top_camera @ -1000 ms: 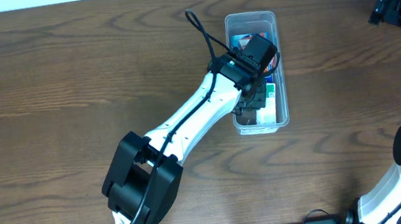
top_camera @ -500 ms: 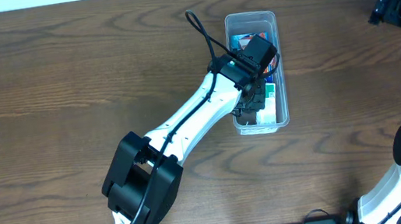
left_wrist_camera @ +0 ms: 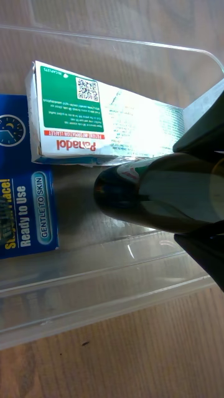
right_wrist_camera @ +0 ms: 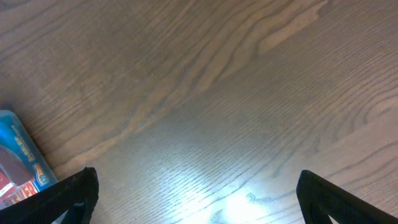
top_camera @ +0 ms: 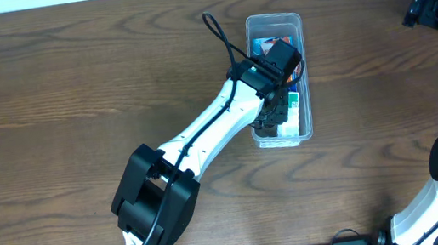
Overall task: Pack container
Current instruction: 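Lower the bottle into the container and release it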
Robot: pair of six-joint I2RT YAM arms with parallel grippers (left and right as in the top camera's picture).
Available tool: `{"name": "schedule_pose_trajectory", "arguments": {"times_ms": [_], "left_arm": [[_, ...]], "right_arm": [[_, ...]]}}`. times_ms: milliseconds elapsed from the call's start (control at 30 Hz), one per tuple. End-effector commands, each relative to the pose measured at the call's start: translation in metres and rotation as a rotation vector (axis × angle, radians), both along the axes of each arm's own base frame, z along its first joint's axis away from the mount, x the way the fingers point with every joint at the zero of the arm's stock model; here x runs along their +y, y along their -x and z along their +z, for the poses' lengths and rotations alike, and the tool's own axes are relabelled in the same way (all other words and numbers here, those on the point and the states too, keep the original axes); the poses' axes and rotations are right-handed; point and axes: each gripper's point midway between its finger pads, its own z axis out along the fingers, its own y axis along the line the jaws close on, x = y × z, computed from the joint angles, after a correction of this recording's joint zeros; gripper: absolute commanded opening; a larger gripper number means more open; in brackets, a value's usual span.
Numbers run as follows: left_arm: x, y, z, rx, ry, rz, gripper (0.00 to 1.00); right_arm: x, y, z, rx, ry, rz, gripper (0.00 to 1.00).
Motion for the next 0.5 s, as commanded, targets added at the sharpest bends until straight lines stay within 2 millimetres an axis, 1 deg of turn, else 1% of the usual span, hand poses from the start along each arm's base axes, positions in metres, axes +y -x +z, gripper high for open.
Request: {"name": "schedule_pose_trajectory", "arguments": {"times_ms": [0, 33, 67, 467], "left_arm": [[-0.0024, -0.0045, -0.0013, -0.006, 0.000, -0.003, 0.38], [-0.0028, -0.0049, -0.0011, -0.007, 0.002, -0.003, 0.42], [-0.0030, -0.0051, -0.0011, -0.008, 0.003, -0.003, 0.42], [-0.0066, -0.0086, 0.0005, -0.023, 0.018, -0.003, 0.43]], "right_arm": [[-0.0012, 0.0009, -0.0012, 0.007, 0.006, 0.002, 0.99], [-0.0012, 0.0009, -0.0012, 0.007, 0.006, 0.002, 0.99], [-0.0013, 0.0008, -0.0012, 0.007, 0.006, 0.002, 0.99], [-0.0012, 0.0009, -0.0012, 0.007, 0.006, 0.002, 0.99]]}}
